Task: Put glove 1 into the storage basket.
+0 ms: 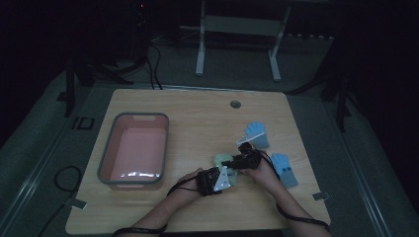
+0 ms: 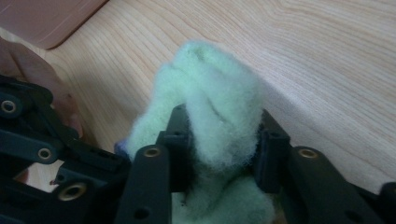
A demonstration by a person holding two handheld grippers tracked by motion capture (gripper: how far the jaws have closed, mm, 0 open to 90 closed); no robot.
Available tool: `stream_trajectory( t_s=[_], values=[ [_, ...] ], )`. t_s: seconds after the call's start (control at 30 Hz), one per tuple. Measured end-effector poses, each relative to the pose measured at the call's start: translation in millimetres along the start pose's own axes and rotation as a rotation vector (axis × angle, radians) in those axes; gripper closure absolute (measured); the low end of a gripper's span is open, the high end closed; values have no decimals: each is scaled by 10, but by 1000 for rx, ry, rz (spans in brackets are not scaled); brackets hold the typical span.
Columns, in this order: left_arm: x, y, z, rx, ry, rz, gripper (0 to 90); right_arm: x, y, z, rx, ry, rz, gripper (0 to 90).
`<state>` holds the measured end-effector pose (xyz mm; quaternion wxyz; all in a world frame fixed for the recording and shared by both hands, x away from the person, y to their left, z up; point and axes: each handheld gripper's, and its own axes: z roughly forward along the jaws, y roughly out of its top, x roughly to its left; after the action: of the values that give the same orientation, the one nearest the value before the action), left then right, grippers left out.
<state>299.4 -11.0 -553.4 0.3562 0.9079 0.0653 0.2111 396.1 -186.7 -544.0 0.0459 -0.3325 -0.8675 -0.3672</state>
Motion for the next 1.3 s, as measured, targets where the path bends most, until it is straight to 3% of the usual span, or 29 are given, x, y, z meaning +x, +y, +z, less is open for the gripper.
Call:
stream_trajectory(
  t_s=[0.23,0.67,0.83,1.3],
  values=[
    [152,122,-142,19,-31,-45,753,60,89,-111,-34,-6,-7,709],
    [359,325,-585,50,22,-17,753,287,452,-325,-101,7,-47,710],
    [423,323,-763,71,43,-1,753,404,614,-333,-114,19,-70,710],
    [590,180,-1202,88,91,-4,754,720,1058,-218,-123,42,-127,710]
  ],
)
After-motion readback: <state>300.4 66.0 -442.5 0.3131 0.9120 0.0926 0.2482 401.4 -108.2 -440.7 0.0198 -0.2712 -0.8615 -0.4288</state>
